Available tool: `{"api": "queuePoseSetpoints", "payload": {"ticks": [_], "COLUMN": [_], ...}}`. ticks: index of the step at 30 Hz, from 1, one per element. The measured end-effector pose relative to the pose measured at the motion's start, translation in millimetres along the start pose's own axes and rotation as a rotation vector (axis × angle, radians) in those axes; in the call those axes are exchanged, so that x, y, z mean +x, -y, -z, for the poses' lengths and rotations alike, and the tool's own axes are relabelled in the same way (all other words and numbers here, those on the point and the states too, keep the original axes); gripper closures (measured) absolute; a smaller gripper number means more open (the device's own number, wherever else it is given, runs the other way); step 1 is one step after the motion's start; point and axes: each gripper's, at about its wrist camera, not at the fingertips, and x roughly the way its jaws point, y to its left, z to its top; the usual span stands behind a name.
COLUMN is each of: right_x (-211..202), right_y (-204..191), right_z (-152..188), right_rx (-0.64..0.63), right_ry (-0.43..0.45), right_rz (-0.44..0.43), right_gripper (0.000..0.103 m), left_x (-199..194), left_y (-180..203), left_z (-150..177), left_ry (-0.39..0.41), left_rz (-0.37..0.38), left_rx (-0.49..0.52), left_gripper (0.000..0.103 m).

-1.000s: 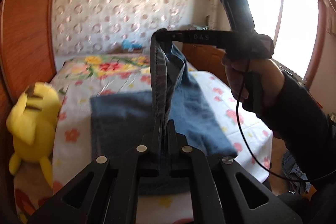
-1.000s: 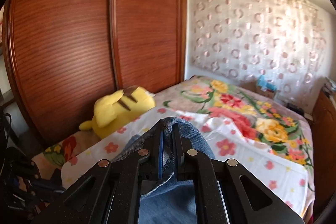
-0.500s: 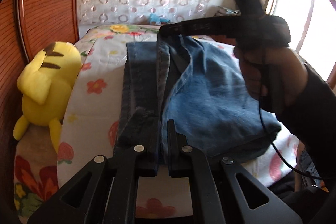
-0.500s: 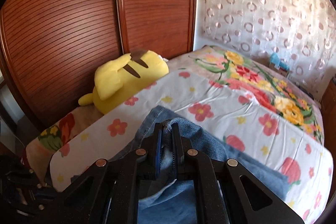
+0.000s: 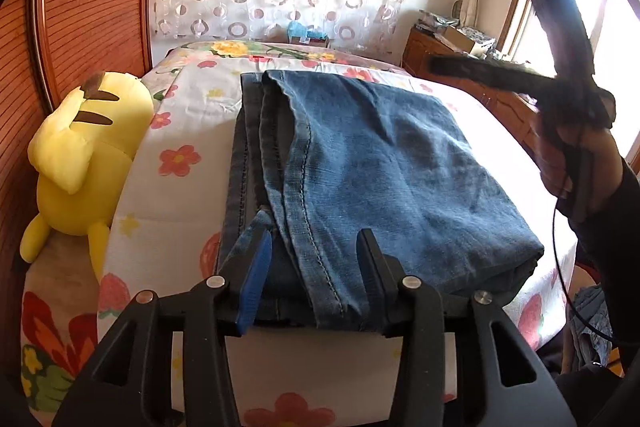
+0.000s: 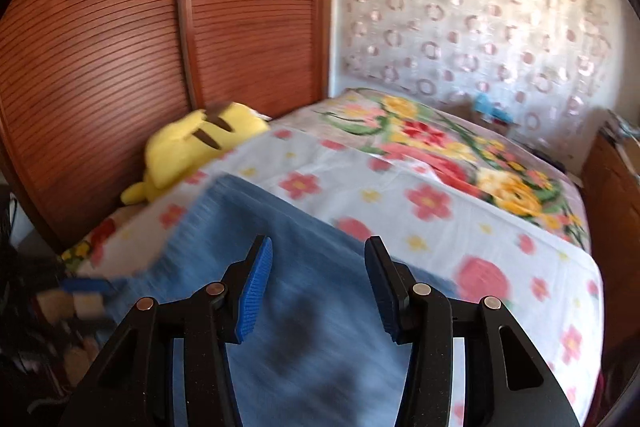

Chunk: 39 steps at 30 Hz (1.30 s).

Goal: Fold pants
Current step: 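Open both grippers and smooth the folded jeans with the right gripper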

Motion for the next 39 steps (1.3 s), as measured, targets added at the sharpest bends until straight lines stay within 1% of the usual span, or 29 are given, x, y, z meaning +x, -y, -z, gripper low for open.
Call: {"api": "queuePoseSetpoints", "payload": {"ticks": [1,3,4,6,7,9,11,15,18,21,25,29,33,39], "right_x": [-5,-15,-18,-27,-32,-39,-44,-53,-58,-62,-65,-63,-62,-59], "right_y": [7,16,17,17,15,11,9,-1,-3,-2,-4,-10,-8,-13], "right_z": [7,24,30,43,50,62,71,88,94,101,109,116,120,127], "right_rx": [0.009,0.036,0.05,0.052,0.047,0.057,0.067,0.066,0.088,0.112,0.121,0.117,0.129,0.124], "right_ry": [-0.006,-0.016,-0.024,-0.035,-0.034,-0.05,-0.058,-0.069,-0.078,-0.086,-0.105,-0.117,-0.126,-0.124], "right_rz": [0.012,0.031,0.028,0.01,0.018,0.026,0.016,0.027,0.013,-0.001,0.002,0.005,0.009,0.033], "right_gripper": [0.053,0.053,0.053,0.053,0.053,0.052,0.052,0.051,0.041,0.041,0.04,0.04,0.04,0.039], "left_x": [0,3,4,6,7,7,7,7,8,9,13,19,25,40], "left_y": [2,5,7,13,16,22,29,42,51,59,68,74,76,74], "left_z": [0,0,0,0,-1,-2,-3,-7,-10,-11,-11,-9,-5,4], "left_ry": [-0.001,-0.004,-0.007,-0.006,-0.005,-0.003,0.0,0.009,0.012,0.013,0.009,-0.006,-0.024,-0.063], "left_rz": [0.0,0.002,-0.001,0.017,0.022,0.024,0.016,0.015,0.005,0.005,0.017,0.025,0.024,0.02], "left_rx": [0.0,0.003,0.008,0.015,0.019,0.028,0.044,0.069,0.092,0.106,0.124,0.139,0.14,0.135], "left_gripper": [0.052,0.049,0.042,0.032,0.026,0.023,0.023,0.023,0.023,0.023,0.023,0.023,0.023,0.023]}}
